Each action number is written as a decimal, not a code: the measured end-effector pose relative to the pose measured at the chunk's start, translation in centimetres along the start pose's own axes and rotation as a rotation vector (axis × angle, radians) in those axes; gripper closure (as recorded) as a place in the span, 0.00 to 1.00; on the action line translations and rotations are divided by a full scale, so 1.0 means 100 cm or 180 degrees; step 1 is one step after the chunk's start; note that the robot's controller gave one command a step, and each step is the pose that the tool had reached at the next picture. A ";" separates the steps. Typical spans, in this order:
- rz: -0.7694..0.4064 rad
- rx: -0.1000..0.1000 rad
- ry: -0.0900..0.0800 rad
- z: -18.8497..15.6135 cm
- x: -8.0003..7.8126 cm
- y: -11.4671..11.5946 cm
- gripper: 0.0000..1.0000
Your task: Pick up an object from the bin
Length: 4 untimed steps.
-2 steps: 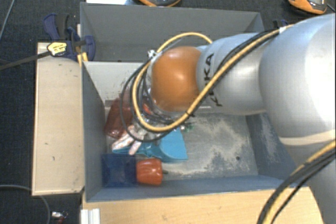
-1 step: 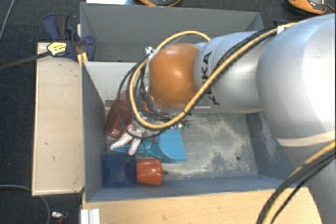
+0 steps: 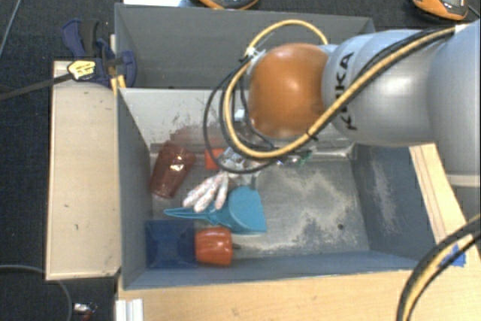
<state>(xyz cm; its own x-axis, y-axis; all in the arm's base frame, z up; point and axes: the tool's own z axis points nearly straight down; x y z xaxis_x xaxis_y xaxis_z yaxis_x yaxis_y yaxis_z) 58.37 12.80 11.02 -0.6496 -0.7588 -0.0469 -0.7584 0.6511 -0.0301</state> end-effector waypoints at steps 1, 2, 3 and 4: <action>0.0536 -0.0023 -0.0007 0.026 -0.037 0.057 1.00; 0.0447 -0.0014 -0.0010 0.027 -0.032 0.049 1.00; 0.0012 -0.0018 -0.0011 0.040 -0.019 0.032 1.00; 0.0289 -0.0006 -0.0027 0.040 -0.035 0.025 1.00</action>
Offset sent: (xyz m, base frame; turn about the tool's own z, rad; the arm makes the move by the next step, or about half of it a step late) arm -0.0029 0.0046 -0.0402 0.0053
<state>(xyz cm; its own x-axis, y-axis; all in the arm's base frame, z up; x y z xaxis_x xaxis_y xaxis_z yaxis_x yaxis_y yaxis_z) 59.03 17.16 7.10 -0.7153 -0.6964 -0.0577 -0.6964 0.7173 -0.0234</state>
